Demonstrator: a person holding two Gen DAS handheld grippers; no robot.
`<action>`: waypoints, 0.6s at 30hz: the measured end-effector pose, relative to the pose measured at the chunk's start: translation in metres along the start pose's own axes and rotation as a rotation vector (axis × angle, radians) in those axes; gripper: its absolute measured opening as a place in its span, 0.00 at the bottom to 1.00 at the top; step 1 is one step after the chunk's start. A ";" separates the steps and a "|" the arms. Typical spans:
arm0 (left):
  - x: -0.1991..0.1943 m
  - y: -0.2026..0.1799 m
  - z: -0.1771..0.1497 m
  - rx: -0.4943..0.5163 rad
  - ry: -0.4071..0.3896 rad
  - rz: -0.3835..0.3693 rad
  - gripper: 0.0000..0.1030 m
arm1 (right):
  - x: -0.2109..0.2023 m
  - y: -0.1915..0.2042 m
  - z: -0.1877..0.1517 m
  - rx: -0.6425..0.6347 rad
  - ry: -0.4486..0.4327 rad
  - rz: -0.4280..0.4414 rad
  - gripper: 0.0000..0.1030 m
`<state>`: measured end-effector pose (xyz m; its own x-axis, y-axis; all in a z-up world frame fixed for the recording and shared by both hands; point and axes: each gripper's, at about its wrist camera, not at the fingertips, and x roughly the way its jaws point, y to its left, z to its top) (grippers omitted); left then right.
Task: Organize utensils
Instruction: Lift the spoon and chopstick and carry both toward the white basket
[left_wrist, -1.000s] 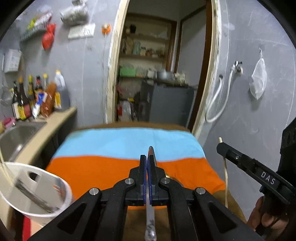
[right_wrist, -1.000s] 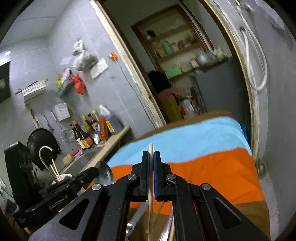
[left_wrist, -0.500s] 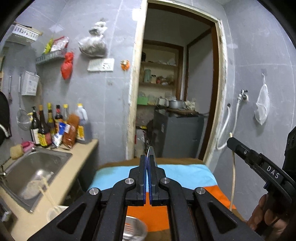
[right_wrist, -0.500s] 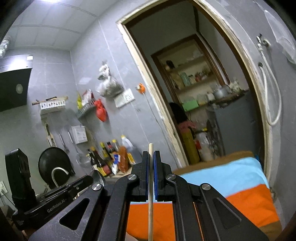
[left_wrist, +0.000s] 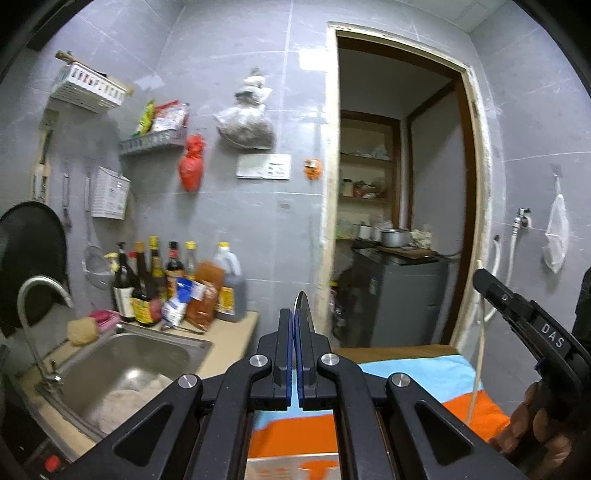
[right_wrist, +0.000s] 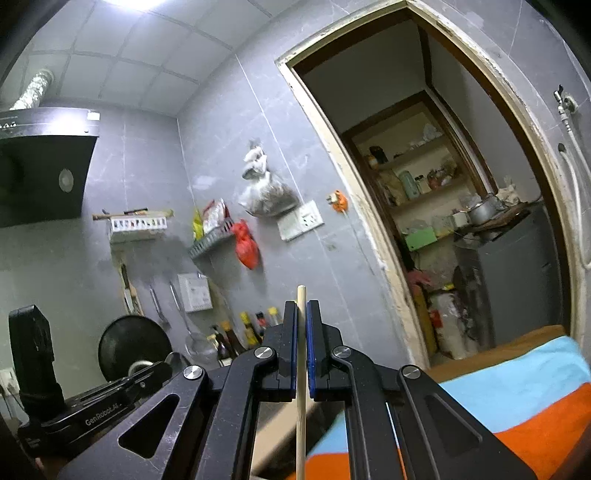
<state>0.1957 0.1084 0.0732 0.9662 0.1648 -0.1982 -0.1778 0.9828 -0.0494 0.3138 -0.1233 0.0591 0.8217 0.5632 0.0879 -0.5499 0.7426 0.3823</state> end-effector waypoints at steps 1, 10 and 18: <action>0.001 0.007 0.000 0.004 -0.002 0.013 0.02 | 0.003 0.003 -0.004 0.005 -0.001 0.000 0.04; 0.012 0.043 -0.011 0.049 0.007 0.082 0.02 | 0.027 0.013 -0.045 0.008 0.024 -0.004 0.04; 0.021 0.044 -0.027 0.090 0.015 0.097 0.02 | 0.034 0.001 -0.062 0.021 0.042 -0.027 0.04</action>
<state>0.2027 0.1528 0.0401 0.9423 0.2585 -0.2126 -0.2518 0.9660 0.0586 0.3321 -0.0811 0.0055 0.8291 0.5579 0.0382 -0.5237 0.7506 0.4030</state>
